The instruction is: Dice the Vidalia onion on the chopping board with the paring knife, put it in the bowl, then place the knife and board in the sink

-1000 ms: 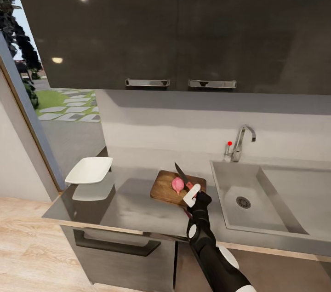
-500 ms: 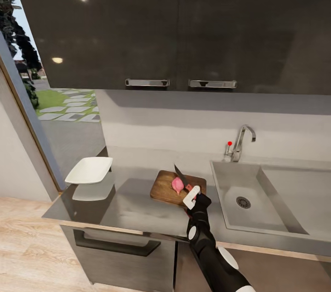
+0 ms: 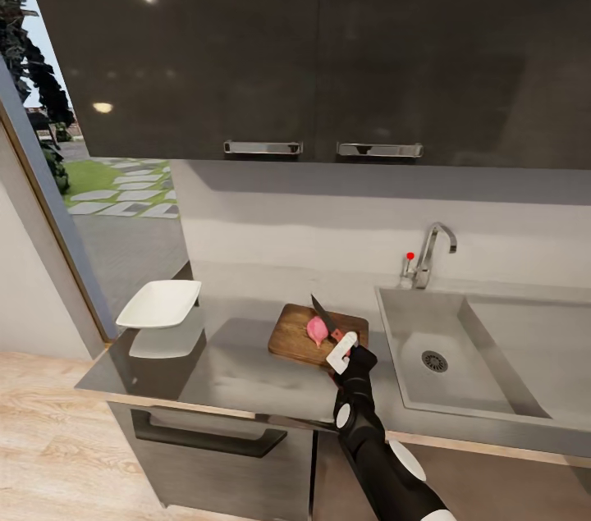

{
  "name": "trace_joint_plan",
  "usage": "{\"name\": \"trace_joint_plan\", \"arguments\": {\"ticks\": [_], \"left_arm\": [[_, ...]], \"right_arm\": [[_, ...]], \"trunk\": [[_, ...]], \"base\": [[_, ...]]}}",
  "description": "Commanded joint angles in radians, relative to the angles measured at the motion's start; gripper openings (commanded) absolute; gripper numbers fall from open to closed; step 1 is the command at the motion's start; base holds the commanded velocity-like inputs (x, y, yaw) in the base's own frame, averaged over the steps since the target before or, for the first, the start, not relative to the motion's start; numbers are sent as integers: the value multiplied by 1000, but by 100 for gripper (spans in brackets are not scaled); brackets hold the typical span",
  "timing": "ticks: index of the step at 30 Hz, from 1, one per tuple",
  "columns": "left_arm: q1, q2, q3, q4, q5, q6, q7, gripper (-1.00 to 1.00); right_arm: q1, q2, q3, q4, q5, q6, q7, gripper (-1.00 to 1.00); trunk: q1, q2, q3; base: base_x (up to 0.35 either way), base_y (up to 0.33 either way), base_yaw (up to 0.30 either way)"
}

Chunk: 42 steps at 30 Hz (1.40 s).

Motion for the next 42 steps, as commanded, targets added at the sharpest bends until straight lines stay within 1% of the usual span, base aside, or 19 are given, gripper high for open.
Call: {"name": "trace_joint_plan", "arguments": {"ticks": [1,29,32,42], "left_arm": [[0,1,-7,-1,10,-1,1,100],[0,1,-7,-1,10,-1,1,100],[0,1,-7,-1,10,-1,1,100],[0,1,-7,-1,10,-1,1,100]], "right_arm": [[-1,0,2,0,8,9,-1,-100],[-1,0,2,1,8,9,-1,-100],[-1,0,2,21,8,8,0,-100],[-1,0,2,21,11,8,-1,-100]], "trunk": [[1,-2,-2],[1,-2,-2],[1,-2,-2],[1,-2,-2]], "base": [[0,0,0],[0,0,0],[0,0,0],[0,0,0]]}}
